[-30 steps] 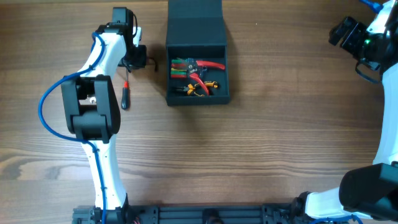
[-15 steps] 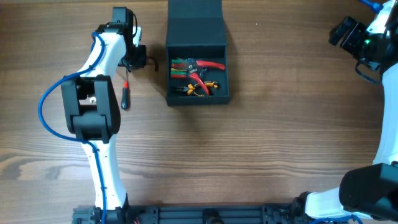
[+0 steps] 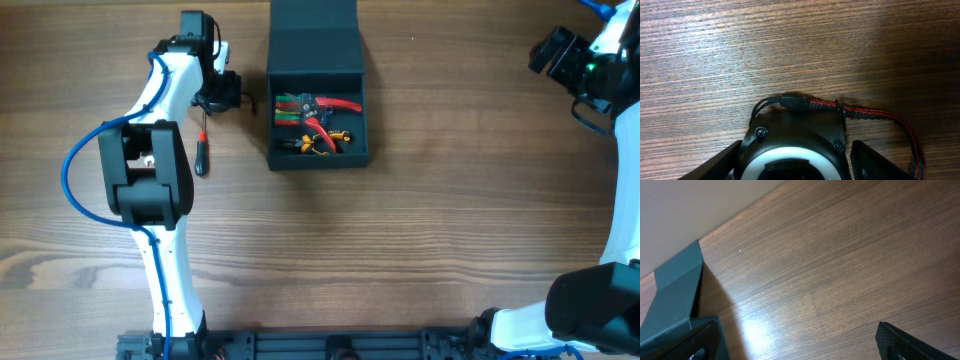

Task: Pack container
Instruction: 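Close the left gripper on the black spool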

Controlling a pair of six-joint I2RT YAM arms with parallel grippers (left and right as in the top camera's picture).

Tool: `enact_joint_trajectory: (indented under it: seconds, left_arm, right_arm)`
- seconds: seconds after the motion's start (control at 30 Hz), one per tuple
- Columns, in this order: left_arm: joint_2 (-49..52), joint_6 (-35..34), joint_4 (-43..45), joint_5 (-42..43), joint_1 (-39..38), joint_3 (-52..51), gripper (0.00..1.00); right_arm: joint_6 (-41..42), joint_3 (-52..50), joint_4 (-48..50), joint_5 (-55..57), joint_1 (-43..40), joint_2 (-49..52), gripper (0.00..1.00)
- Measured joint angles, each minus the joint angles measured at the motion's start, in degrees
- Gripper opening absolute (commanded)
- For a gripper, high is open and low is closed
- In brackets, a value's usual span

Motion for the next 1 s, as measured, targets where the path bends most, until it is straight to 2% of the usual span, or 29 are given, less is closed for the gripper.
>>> enact_joint_trajectory:
  seconds: [0.23,0.4,0.43,0.73,0.83,1.0]
  left_arm:
    - [0.0,0.0,-0.7,0.48,0.0,0.0,0.5]
    - [-0.02,-0.07,-0.61,0.66,0.0,0.0,0.14]
    - [-0.07,-0.02,-0.63,0.68,0.0,0.04,0.11]
    - [-0.11,0.0,-0.83,0.7,0.0,0.11,0.1]
    - [-0.11,-0.02,-1.09,0.7,0.0,0.11,0.04]
    - [-0.39,0.0,-1.81,0.35,0.0,0.11,0.04]
  right_arm:
    - [0.0,0.0,0.0,0.0,0.0,0.0,1.0]
    - [0.0,0.0,0.02,0.0,0.0,0.0,1.0]
    - [0.0,0.0,0.0,0.0,0.0,0.0,1.0]
    - [0.0,0.0,0.0,0.0,0.0,0.0,1.0]
    - [0.0,0.0,0.0,0.0,0.0,0.0,1.0]
    - [0.0,0.0,0.0,0.0,0.0,0.0,1.0]
